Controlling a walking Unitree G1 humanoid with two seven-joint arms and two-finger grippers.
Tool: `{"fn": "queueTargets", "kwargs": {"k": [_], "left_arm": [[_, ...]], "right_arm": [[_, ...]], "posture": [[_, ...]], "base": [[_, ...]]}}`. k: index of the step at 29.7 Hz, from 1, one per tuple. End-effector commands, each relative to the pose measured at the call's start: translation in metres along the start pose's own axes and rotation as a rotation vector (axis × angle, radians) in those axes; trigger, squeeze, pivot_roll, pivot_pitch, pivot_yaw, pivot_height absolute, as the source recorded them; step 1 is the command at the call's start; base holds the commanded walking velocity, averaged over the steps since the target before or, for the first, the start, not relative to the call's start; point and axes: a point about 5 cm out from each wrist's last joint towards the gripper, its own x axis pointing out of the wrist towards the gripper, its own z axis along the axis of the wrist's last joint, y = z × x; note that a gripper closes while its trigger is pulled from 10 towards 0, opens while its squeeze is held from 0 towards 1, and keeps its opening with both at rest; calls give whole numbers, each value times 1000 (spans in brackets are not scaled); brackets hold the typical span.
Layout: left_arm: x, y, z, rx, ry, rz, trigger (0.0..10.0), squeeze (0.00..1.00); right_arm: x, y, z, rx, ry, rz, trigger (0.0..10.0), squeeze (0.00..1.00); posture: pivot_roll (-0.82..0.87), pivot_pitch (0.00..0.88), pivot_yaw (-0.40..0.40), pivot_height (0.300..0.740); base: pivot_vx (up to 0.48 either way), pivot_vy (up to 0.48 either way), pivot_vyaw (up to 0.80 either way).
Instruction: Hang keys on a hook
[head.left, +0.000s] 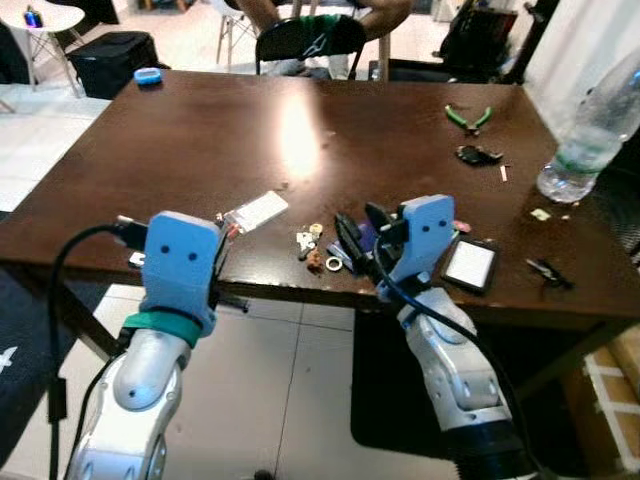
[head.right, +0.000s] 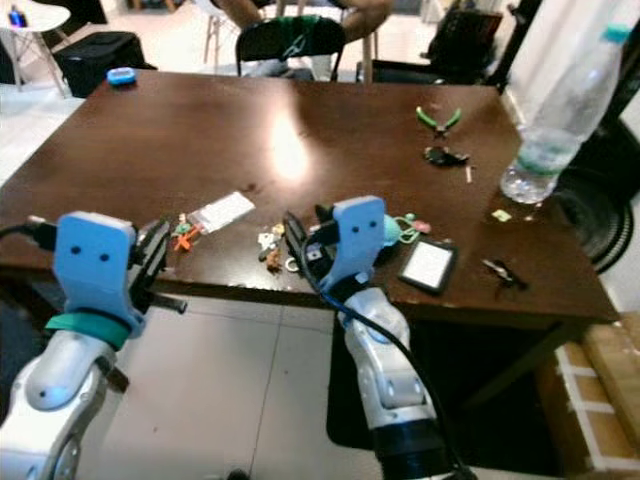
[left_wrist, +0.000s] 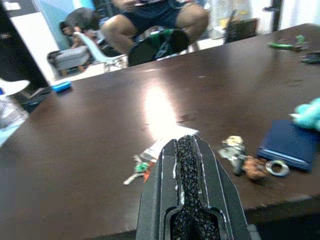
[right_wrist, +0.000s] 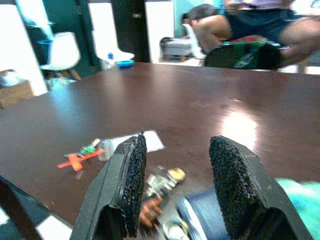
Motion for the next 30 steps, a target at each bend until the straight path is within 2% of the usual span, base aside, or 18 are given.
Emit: {"fn": "queueTargets", "kwargs": {"k": [1, 23, 30], "left_arm": [[-2, 1, -5, 4, 22, 5, 10000, 0], [-2, -1, -9, -1, 36, 7, 10000, 0], [1, -9, -8, -17, 40, -24, 10000, 0]], "right_arm": [[-1, 3, -2, 11, 8, 7, 10000, 0], [0, 5, -1, -41, 8, 27, 10000, 0], [1, 7, 3, -57, -6, 46, 10000, 0]], "posture": [[-22, 77, 50, 740], [-19, 78, 47, 740], [-21, 79, 49, 740]], "base": [[-356, 0, 0], [-360, 0, 0], [-86, 0, 696]]}}
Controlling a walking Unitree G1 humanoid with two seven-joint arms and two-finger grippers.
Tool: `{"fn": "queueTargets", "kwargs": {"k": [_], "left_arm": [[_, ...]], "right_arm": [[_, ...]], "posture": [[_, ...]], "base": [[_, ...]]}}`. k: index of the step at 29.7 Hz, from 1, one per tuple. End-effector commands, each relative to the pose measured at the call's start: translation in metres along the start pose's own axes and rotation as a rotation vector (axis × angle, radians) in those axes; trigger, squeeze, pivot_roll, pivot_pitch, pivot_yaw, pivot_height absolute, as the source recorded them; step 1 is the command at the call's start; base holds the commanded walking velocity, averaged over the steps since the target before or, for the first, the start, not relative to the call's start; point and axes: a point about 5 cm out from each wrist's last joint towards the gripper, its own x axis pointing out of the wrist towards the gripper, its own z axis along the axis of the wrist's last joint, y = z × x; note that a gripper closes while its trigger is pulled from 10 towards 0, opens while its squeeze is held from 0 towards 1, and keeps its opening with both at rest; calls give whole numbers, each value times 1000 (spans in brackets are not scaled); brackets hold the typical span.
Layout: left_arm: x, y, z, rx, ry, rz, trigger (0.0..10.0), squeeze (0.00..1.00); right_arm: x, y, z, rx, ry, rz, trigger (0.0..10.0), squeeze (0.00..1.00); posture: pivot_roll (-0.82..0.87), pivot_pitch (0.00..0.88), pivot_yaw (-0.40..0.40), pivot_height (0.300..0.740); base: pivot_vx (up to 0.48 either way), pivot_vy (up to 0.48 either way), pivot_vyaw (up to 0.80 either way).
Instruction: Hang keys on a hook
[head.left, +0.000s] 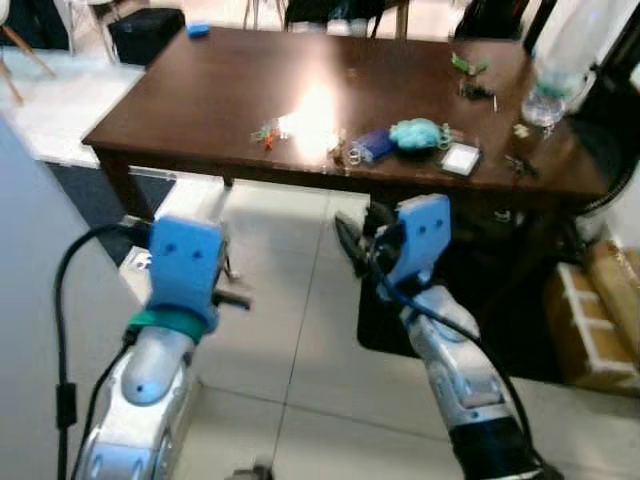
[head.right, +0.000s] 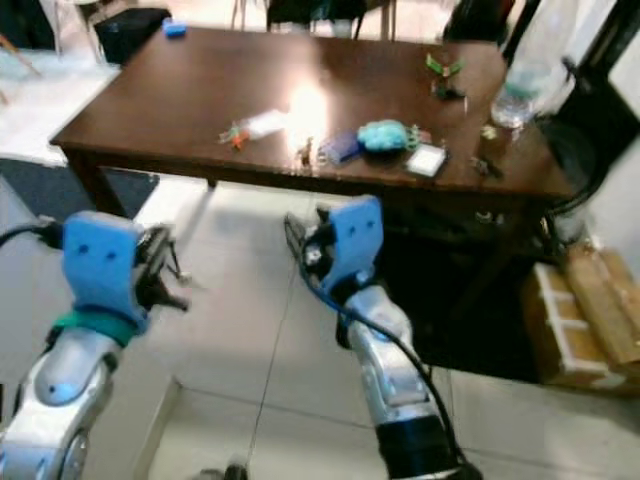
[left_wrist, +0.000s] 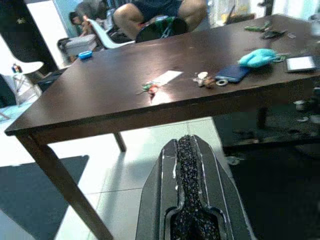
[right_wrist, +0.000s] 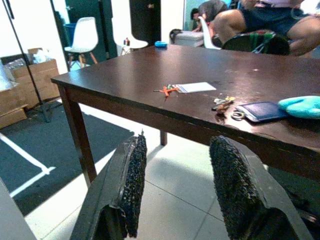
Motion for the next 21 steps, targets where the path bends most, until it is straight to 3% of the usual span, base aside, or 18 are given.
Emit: {"fn": "queueTargets", "kwargs": {"k": [1, 11, 21], "left_arm": [[-2, 1, -7, 0, 40, 3, 10000, 0], [4, -6, -2, -63, 49, -13, 10000, 0], [6, -9, 0, -54, 32, -32, 10000, 0]], "right_arm": [[2, 9, 1, -2, -8, 36, 10000, 0], [5, 12, 13, -27, -48, 58, 10000, 0], [6, 12, 16, -29, -59, 55, 10000, 0]], "posture": [[-20, 80, 50, 740], [-23, 79, 55, 740], [-22, 79, 57, 740]], "base": [[0, 0, 788], [0, 0, 788], [0, 0, 788]]}}
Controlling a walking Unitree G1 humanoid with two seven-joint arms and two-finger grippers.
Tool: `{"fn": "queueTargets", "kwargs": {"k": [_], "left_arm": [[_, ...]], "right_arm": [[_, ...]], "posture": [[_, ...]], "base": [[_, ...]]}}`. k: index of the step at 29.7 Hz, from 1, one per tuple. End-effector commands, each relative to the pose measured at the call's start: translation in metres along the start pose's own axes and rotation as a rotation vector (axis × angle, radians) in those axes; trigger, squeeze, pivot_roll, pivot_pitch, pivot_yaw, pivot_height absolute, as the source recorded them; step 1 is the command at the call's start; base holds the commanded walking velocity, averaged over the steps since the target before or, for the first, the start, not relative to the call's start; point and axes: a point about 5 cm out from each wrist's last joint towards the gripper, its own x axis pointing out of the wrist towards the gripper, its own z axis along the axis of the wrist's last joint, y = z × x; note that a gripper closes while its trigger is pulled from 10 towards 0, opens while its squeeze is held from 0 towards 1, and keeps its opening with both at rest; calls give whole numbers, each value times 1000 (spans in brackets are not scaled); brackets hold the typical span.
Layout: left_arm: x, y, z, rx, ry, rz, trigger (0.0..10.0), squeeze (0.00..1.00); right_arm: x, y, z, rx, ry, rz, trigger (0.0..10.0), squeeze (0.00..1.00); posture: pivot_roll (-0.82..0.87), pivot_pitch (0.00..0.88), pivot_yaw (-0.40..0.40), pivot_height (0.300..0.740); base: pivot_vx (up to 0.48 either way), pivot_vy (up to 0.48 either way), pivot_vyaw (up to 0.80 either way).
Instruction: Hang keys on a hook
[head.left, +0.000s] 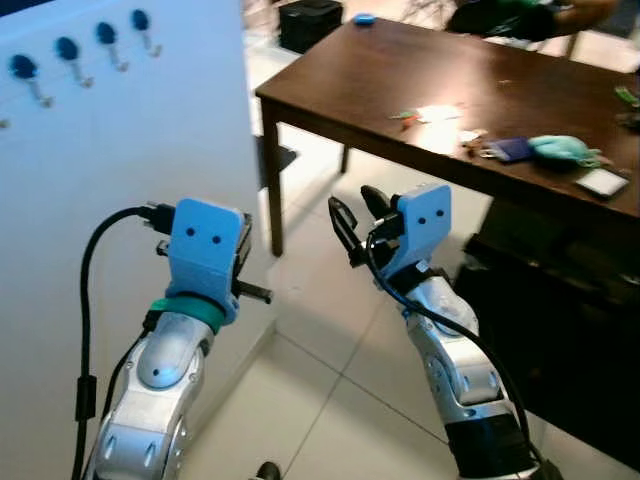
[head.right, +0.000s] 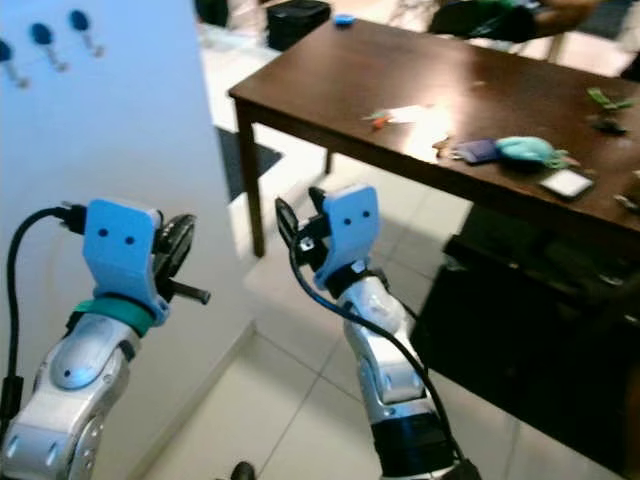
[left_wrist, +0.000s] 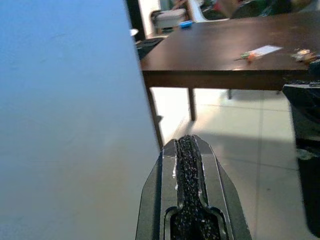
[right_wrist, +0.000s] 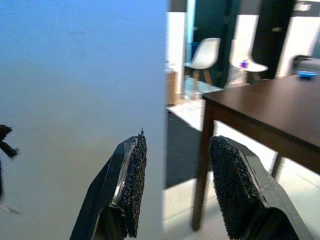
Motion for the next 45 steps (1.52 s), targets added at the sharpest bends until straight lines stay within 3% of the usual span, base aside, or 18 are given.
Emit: {"fn": "queueTargets", "kwargs": {"k": [1, 13, 30, 31, 32, 33, 36, 37, 40, 45], "left_arm": [[0, -1, -2, 4, 12, -5, 10000, 0], [5, -3, 6, -25, -14, -9, 10000, 0], [14, -4, 16, -39, -65, -4, 10000, 0], [26, 1, 22, -14, -84, 42, 10000, 0], [26, 1, 22, -14, -84, 42, 10000, 0], [35, 6, 26, 2, -100, 70, 10000, 0], [39, 7, 28, 8, -107, 77, 10000, 0], [53, 17, 37, 33, -148, 103, 10000, 0], [63, 29, 49, 47, -191, 128, 10000, 0], [64, 48, 64, 50, -245, 149, 10000, 0]], "right_arm": [[0, 0, 0, 8, 2, -5, 10000, 0], [2, -1, 2, 4, -3, -9, 10000, 0], [4, -4, 7, 27, -45, -25, 10000, 0], [5, -5, 3, 26, -35, -29, 10000, 0], [5, -5, 3, 26, -35, -29, 10000, 0], [5, -4, -2, 28, -19, -29, 10000, 0], [5, -4, -4, 30, -12, -28, 10000, 0], [4, -1, -16, 32, 22, -22, 10000, 0], [0, 0, -29, 26, 68, -22, 10000, 0], [-1, -1, -34, 27, 84, -28, 10000, 0]], "posture": [[-22, 79, 57, 740], [-21, 76, 56, 740], [-25, 66, 50, 740], [-23, 68, 47, 740], [-23, 68, 47, 740], [-25, 70, 47, 740], [-25, 70, 47, 740], [-31, 73, 48, 740], [-35, 74, 52, 740], [-32, 73, 60, 740]], "base": [[0, 0, 788], [0, 0, 776], [0, 0, 0], [0, 0, 0], [0, 0, 0], [0, 0, 0], [0, 0, 0], [0, 0, 0], [0, 0, 0], [0, 0, 0]]}}
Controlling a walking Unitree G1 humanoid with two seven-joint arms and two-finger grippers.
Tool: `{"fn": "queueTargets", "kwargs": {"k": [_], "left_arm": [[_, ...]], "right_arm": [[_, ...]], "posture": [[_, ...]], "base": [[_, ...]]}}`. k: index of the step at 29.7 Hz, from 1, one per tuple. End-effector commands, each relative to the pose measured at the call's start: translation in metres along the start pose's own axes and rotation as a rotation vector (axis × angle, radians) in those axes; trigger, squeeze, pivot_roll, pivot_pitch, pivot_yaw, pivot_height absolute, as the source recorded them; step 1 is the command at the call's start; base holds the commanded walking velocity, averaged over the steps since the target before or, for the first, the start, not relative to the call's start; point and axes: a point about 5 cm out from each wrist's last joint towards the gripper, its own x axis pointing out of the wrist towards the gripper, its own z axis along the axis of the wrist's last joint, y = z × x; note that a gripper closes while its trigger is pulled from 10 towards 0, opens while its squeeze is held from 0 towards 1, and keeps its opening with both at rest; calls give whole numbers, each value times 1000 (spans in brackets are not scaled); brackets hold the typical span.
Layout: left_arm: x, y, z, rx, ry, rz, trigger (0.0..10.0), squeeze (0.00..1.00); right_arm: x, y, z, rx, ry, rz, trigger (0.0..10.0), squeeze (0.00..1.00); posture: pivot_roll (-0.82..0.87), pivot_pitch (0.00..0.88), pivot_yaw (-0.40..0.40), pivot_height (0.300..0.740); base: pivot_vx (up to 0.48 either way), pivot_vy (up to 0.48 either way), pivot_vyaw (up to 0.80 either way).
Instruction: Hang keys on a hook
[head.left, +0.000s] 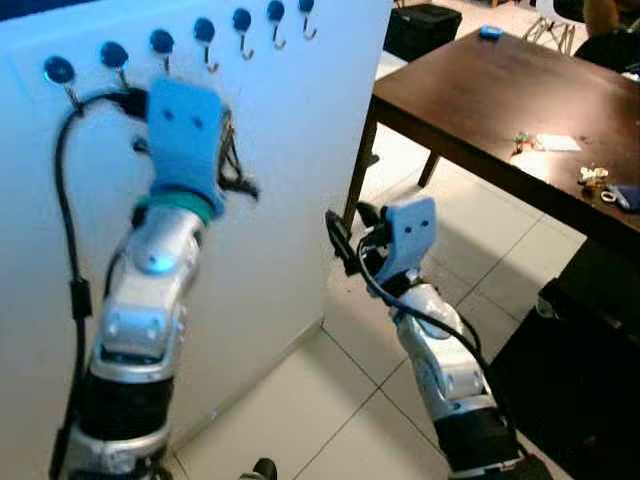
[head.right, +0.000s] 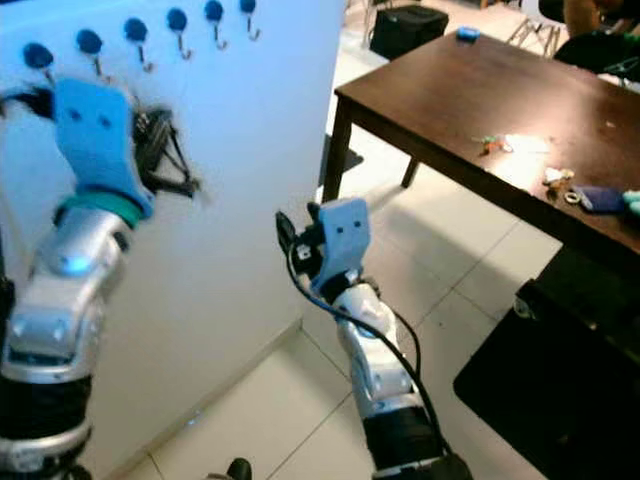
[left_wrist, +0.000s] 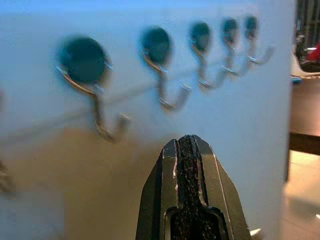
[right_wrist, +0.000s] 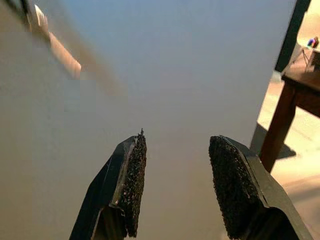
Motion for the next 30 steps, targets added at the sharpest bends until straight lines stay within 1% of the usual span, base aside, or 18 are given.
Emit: {"fn": "queueTargets", "kwargs": {"k": [1, 3, 6, 8, 10, 12, 15, 18, 19, 20, 21, 22, 23, 24, 25, 26, 29, 30], "left_arm": [[-4, 5, -1, -9, 0, -13, 10000, 0], [-6, 9, 0, -5, -4, -23, 10000, 0], [-25, 18, 0, -38, 10, -105, 10000, 0], [-28, 19, 0, -45, 13, -127, 10000, 0], [-44, 21, 3, -87, 40, -212, 10000, 0], [-54, 23, 6, -106, 55, -254, 10000, 0], [-57, 24, 8, -106, 57, -259, 10000, 0], [-58, 28, 10, -97, 56, -237, 10000, 0], [-57, 37, 11, -68, 52, -188, 10000, 0], [-55, 49, 13, -28, 44, -118, 10000, 0], [-55, 49, 13, -28, 44, -118, 10000, 0], [-58, 61, 14, 11, 42, -69, 10000, 0], [-58, 61, 14, 11, 42, -69, 10000, 0], [-61, 69, 15, 38, 48, -42, 10000, 0], [-65, 73, 15, 48, 58, -35, 10000, 0], [-65, 73, 15, 48, 58, -35, 10000, 0], [-87, 77, 15, 67, 119, -65, 10000, 0], [-87, 77, 15, 67, 119, -65, 10000, 0]], "right_arm": [[-1, 0, -3, -1, 2, -5, 10000, 0], [-1, -1, -3, -1, 1, -6, 10000, 0], [-1, 0, -4, -1, 0, -1, 10000, 0], [-1, 0, -4, -2, -1, 0, 10000, 0], [-1, -1, -4, -2, -2, 3, 10000, 0], [-1, -1, -5, -2, -3, 8, 10000, 0], [-1, 0, -5, -2, -3, 10, 10000, 0], [-1, 0, -6, -2, -3, 12, 10000, 0], [-1, 0, -6, -2, -3, 13, 10000, 0], [-1, -1, -6, -2, -4, 13, 10000, 0], [-1, -1, -6, -2, -4, 13, 10000, 0], [-2, -1, -6, -3, -5, 13, 10000, 0], [-2, -1, -6, -3, -5, 13, 10000, 0], [-2, -1, -6, -4, -5, 13, 10000, 0], [-3, -2, -6, -4, -5, 13, 10000, 0], [-3, -2, -6, -4, -5, 13, 10000, 0], [-4, -3, -6, -4, -6, 12, 10000, 0], [-4, -3, -6, -4, -6, 12, 10000, 0]], "posture": [[-29, 74, 59, 740], [-24, 76, 58, 740], [-23, 79, 57, 740], [-23, 79, 57, 740], [-3, 85, 44, 740], [3, 85, 41, 740], [5, 85, 41, 740], [7, 84, 39, 740], [7, 84, 39, 740], [6, 82, 37, 740], [6, 82, 37, 740], [4, 82, 37, 740], [4, 82, 37, 740], [7, 82, 41, 740], [7, 82, 41, 740], [7, 82, 41, 740], [24, 87, 33, 740], [24, 87, 33, 740]], "base": [[0, 0, 0], [0, 0, 0], [0, 0, 0], [0, 0, 0], [0, 0, 0], [0, 0, 0], [0, 0, 0], [0, 0, 0], [0, 0, 0], [0, 0, 0], [0, 0, 0], [0, 0, 0], [0, 0, 0], [0, 0, 0], [0, 0, 0], [0, 0, 0], [0, 0, 0], [0, 0, 0]]}}
